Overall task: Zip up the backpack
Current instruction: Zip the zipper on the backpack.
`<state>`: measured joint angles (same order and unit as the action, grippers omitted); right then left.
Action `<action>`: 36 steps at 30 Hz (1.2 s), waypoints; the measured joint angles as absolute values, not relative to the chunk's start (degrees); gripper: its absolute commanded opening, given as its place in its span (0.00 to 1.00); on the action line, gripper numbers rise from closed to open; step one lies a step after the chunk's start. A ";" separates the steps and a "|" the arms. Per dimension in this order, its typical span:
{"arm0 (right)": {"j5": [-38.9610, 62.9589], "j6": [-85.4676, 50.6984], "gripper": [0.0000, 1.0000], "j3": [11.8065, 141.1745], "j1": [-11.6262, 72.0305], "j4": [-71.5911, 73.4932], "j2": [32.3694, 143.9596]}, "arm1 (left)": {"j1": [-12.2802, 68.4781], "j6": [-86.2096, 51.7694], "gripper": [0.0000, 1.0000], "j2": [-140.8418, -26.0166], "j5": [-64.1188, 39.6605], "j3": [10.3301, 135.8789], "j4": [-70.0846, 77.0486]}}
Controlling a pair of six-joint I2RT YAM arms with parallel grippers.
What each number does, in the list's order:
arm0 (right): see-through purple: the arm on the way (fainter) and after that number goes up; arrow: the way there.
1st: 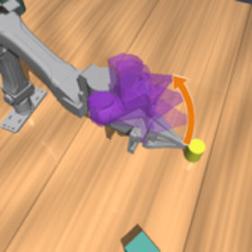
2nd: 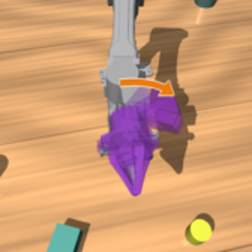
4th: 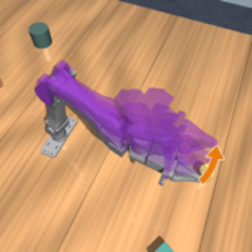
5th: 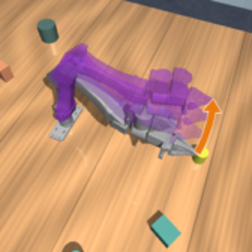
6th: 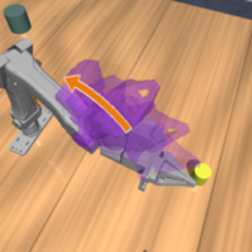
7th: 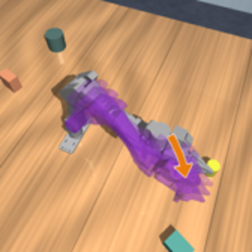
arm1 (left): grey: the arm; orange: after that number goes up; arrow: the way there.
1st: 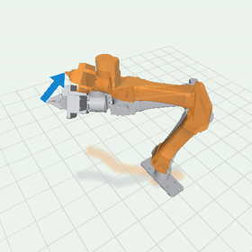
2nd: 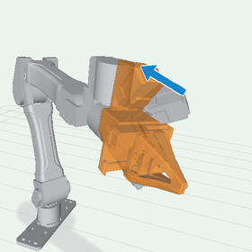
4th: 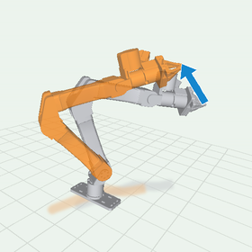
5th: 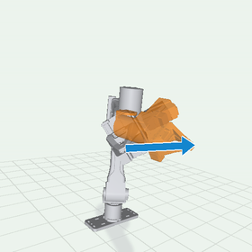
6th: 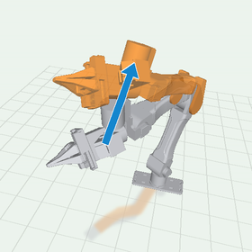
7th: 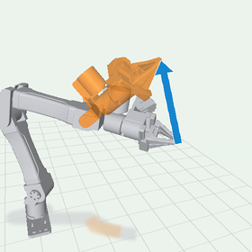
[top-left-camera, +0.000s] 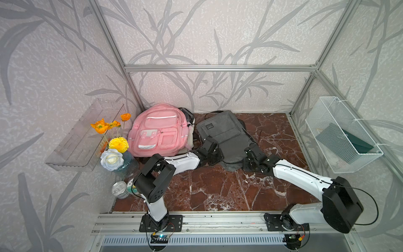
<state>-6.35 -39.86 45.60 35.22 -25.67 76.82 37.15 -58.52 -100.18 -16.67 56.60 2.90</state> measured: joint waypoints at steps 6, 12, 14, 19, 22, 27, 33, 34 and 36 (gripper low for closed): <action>-4.73 -39.75 0.00 45.06 35.81 -24.97 74.83 | 35.46 -54.46 0.03 -104.84 -18.76 64.49 -2.48; -5.30 -41.60 0.00 44.71 39.53 -23.33 74.15 | 34.00 -51.57 0.22 -110.59 -20.43 73.84 -5.65; -4.40 -42.24 0.00 44.99 41.04 -22.87 75.13 | 33.12 -51.03 0.35 -110.67 -19.42 74.15 -5.65; -1.91 -43.11 0.00 49.08 44.47 -21.41 83.00 | 31.62 -50.37 0.61 -107.90 -16.45 70.59 -5.56; -1.17 -43.09 0.00 52.49 45.80 -20.60 87.29 | 31.53 -50.78 0.64 -103.77 -16.12 65.41 -5.37; -0.10 -42.59 0.00 55.44 46.41 -19.31 90.26 | 33.04 -52.18 0.64 -99.90 -16.75 60.60 -4.12; 0.40 -42.41 0.00 55.55 46.68 -19.09 90.37 | 34.41 -54.28 0.64 -101.82 -19.62 59.42 1.30; 0.32 -42.41 0.00 55.55 46.72 -19.09 90.37 | 34.54 -54.35 0.62 -102.21 -19.77 59.53 1.72; 0.21 -42.41 0.00 55.55 46.74 -19.09 90.37 | 34.70 -54.74 0.54 -103.33 -20.08 60.01 2.11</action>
